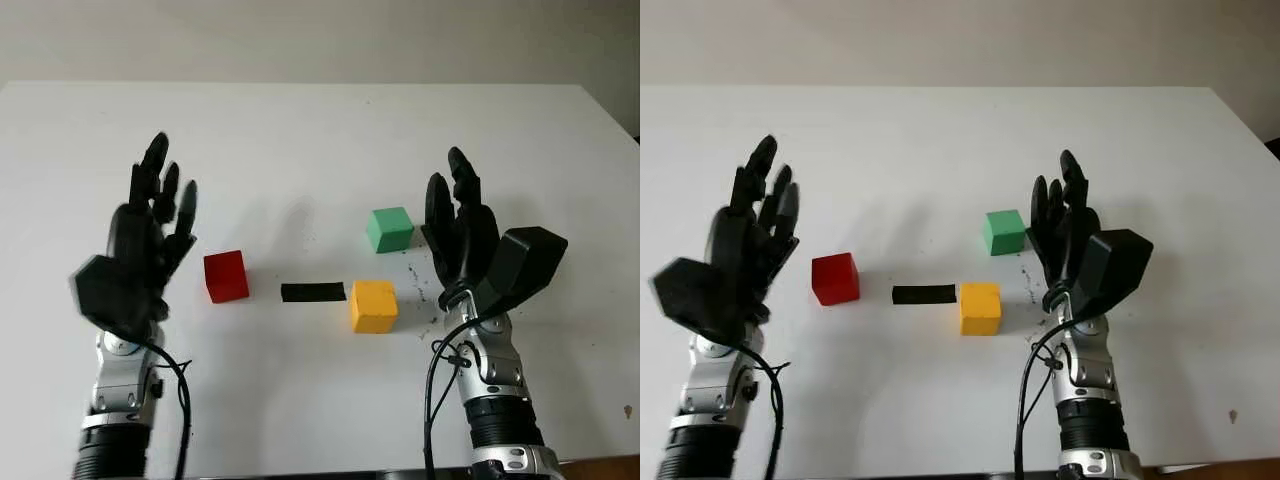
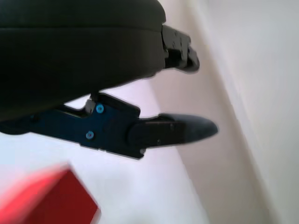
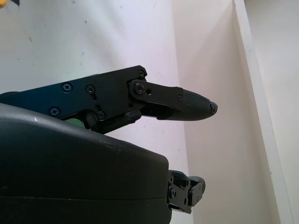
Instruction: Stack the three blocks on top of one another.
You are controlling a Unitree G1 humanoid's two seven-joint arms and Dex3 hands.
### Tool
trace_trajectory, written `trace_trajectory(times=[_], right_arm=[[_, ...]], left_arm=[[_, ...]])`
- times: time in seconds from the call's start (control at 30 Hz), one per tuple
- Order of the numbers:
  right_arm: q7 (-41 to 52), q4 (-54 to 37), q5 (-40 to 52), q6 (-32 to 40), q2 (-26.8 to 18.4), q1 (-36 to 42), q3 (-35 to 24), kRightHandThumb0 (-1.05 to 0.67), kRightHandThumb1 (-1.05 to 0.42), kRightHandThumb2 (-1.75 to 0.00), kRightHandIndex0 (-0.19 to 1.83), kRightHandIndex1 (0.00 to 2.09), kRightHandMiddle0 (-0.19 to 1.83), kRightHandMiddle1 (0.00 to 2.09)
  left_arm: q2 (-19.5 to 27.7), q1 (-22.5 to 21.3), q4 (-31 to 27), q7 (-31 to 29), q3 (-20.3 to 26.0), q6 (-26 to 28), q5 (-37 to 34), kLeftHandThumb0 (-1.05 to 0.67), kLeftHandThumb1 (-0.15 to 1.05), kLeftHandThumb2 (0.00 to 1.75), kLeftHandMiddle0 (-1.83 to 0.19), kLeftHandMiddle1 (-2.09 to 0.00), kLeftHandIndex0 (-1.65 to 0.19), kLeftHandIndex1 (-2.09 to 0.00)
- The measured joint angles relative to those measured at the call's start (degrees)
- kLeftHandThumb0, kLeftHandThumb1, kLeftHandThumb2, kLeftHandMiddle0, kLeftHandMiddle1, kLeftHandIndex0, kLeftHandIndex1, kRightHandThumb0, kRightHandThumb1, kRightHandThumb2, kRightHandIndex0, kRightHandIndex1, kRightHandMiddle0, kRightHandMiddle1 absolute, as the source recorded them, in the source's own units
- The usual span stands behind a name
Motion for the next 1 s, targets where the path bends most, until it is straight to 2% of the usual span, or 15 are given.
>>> trace_trajectory(times=[0.07, 0.17, 0.27, 0.33, 0.57, 0.7, 1.0], right_arm=[[-0.10, 0.01, -0.21, -0.11, 0.01, -0.08, 0.00, -0.63, -1.05, -0.56, -0.09, 0.13, -0.19, 0.42], [-0.16, 0.01, -0.31, -0.24, 0.04, -0.31, 0.02, -0.64, -1.05, -0.57, -0.09, 0.13, -0.19, 0.43], [-0.26, 0.01, -0.37, -0.25, 0.07, -0.64, 0.02, -0.64, -1.05, -0.57, -0.09, 0.13, -0.19, 0.43], [-0.45, 0.01, -0.55, -0.25, 0.08, -0.83, 0.09, -0.63, -1.05, -0.58, -0.09, 0.13, -0.19, 0.43], [-1.05, 0.01, -0.76, -0.24, 0.32, -0.88, 0.19, -0.63, -1.05, -0.58, -0.10, 0.12, -0.19, 0.40], [-1.16, 0.01, -0.63, -0.06, 0.61, -0.90, 0.24, -0.63, -1.05, -0.58, -0.10, 0.12, -0.19, 0.37], [-0.94, -0.01, -0.59, -0.01, 0.68, -0.89, 0.23, -0.63, -1.05, -0.57, -0.10, 0.11, -0.19, 0.38]], left_arm=[[2.87, 0.64, -3.95, -0.70, -0.95, 2.93, 5.66, -0.86, 1.04, 0.14, -0.17, -0.03, -0.29, -0.21], [6.98, 1.83, -12.34, -5.81, -2.26, 10.84, 13.54, -0.90, 1.00, 0.06, -0.11, -0.03, -0.31, -0.16], [9.94, 3.03, -19.32, -11.56, -2.91, 16.92, 17.88, -0.93, 0.97, 0.05, -0.10, -0.04, -0.33, -0.12], [11.14, 3.70, -21.29, -14.04, -3.44, 18.76, 19.22, -0.95, 0.96, 0.05, -0.08, -0.04, -0.33, -0.11], [15.20, 4.92, -22.07, -19.72, -4.93, 20.06, 21.67, -0.92, 0.91, 0.04, -0.08, -0.05, -0.35, -0.09], [17.23, 5.03, -22.07, -20.36, -6.45, 18.70, 23.81, -0.91, 0.92, 0.05, -0.10, -0.06, -0.39, -0.09], [18.09, 5.09, -21.84, -22.30, -9.40, 19.22, 27.83, -0.89, 0.93, 0.05, -0.07, -0.05, -0.39, -0.08]])
